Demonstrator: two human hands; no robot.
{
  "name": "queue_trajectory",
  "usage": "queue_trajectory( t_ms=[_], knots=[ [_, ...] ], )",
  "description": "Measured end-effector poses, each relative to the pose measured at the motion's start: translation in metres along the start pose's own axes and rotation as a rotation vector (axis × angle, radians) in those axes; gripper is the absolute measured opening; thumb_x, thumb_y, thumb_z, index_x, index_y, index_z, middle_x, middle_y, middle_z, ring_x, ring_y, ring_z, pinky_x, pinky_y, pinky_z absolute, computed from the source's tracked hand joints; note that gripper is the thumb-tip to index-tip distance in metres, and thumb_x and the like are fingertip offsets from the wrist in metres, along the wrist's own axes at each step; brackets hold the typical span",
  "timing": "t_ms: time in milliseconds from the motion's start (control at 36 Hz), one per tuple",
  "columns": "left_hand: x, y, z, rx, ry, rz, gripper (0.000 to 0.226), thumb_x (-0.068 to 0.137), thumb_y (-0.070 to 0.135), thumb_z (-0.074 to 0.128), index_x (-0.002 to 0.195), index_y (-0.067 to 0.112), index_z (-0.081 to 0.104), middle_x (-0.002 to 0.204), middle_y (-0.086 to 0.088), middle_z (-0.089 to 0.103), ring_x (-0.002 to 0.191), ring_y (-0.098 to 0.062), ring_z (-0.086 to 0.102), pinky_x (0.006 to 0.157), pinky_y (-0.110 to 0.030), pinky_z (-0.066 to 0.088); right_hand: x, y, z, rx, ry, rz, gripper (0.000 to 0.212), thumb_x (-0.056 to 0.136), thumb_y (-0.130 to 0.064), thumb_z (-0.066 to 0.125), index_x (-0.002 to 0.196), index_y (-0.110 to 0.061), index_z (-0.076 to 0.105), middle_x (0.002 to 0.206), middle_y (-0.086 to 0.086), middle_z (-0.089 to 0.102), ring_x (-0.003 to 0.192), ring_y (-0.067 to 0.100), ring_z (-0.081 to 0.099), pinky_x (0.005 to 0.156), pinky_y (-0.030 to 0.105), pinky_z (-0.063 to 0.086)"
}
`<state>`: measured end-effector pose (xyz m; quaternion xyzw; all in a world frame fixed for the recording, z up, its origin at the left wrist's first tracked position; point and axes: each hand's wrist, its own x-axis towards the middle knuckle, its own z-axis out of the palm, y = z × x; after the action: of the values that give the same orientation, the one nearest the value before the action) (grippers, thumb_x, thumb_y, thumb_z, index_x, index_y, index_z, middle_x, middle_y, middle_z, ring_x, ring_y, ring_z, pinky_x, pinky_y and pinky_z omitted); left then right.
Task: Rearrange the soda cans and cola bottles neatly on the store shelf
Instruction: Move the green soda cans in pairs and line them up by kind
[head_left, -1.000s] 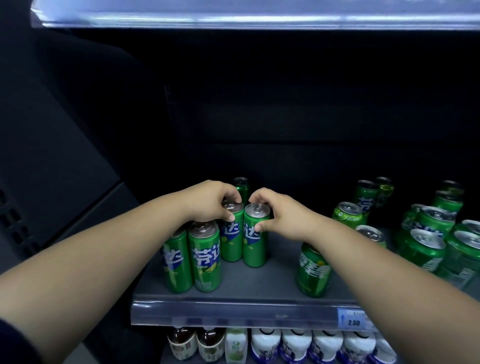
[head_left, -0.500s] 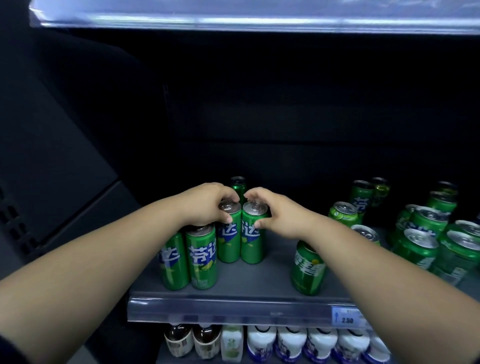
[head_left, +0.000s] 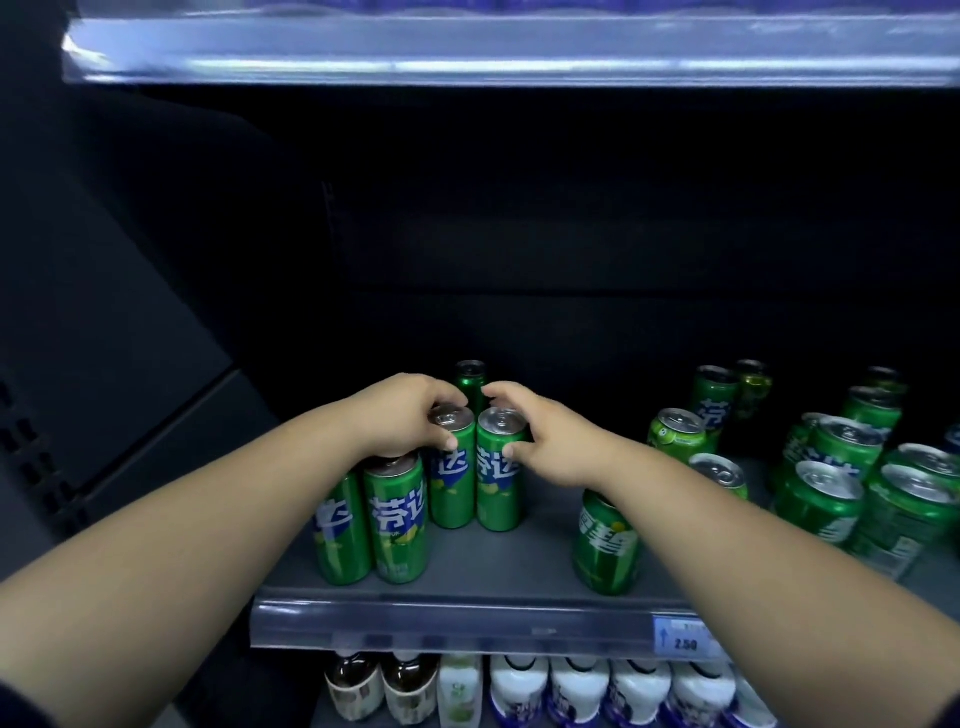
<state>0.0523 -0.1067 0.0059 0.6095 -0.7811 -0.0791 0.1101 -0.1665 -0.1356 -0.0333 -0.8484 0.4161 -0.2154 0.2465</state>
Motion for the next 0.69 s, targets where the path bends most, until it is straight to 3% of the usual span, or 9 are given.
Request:
queue_trajectory(
  t_ms=[83,167,278,389,556,694],
  knots=[
    [-0.003,0.003,0.0,-0.005,0.013,0.0,0.065,0.079,0.032,0.079,0.138,0.027,0.053,0.136,0.005,0.059,0.122,-0.013,0.055,0.104,-0.031,0.043,0.0,-0.002,0.0,-0.006,-0.003,-0.004,0.08,0.085,-0.016,0.071,0.152,-0.034,0.031,0.148,0.003,0.048,0.132,0.018,0.049,0.11,0.033,0.041],
    [-0.011,0.008,0.001,0.031,0.039,0.02,0.073,0.078,0.038,0.079,0.143,0.025,0.047,0.14,0.0,0.052,0.127,-0.017,0.049,0.106,-0.03,0.04,-0.005,-0.004,-0.002,-0.03,0.0,-0.041,0.084,0.08,-0.025,0.079,0.152,-0.03,0.035,0.15,0.0,0.043,0.135,0.014,0.043,0.11,0.024,0.034],
    [-0.029,0.021,0.002,-0.023,0.148,0.085,0.075,0.076,0.041,0.08,0.142,0.027,0.048,0.138,0.004,0.049,0.126,-0.013,0.048,0.105,-0.028,0.039,-0.025,-0.003,-0.007,-0.05,0.111,-0.106,0.076,0.078,-0.03,0.081,0.145,-0.023,0.047,0.147,-0.003,0.045,0.134,0.009,0.042,0.116,0.027,0.032],
    [-0.047,0.045,0.015,-0.163,0.297,0.166,0.068,0.075,0.038,0.082,0.136,0.029,0.054,0.131,0.008,0.051,0.117,-0.007,0.051,0.103,-0.026,0.041,-0.064,0.0,-0.017,0.009,0.242,-0.107,0.065,0.08,-0.026,0.082,0.139,-0.023,0.054,0.143,-0.005,0.048,0.132,0.006,0.043,0.11,0.014,0.028],
    [-0.06,0.096,0.051,-0.334,0.361,0.267,0.057,0.076,0.036,0.08,0.128,0.029,0.058,0.123,0.013,0.054,0.115,-0.001,0.05,0.101,-0.019,0.037,-0.131,0.016,-0.025,0.15,0.46,0.005,0.051,0.08,-0.031,0.078,0.124,-0.043,0.056,0.128,-0.03,0.051,0.124,0.0,0.051,0.108,0.025,0.039],
    [-0.064,0.132,0.082,-0.491,0.338,0.317,0.051,0.076,0.029,0.082,0.122,0.035,0.06,0.121,0.024,0.053,0.117,0.009,0.047,0.098,-0.005,0.03,-0.184,0.033,-0.035,0.217,0.648,0.157,0.044,0.082,-0.027,0.078,0.119,-0.043,0.061,0.126,-0.018,0.061,0.118,-0.001,0.057,0.103,0.031,0.047]
  ],
)
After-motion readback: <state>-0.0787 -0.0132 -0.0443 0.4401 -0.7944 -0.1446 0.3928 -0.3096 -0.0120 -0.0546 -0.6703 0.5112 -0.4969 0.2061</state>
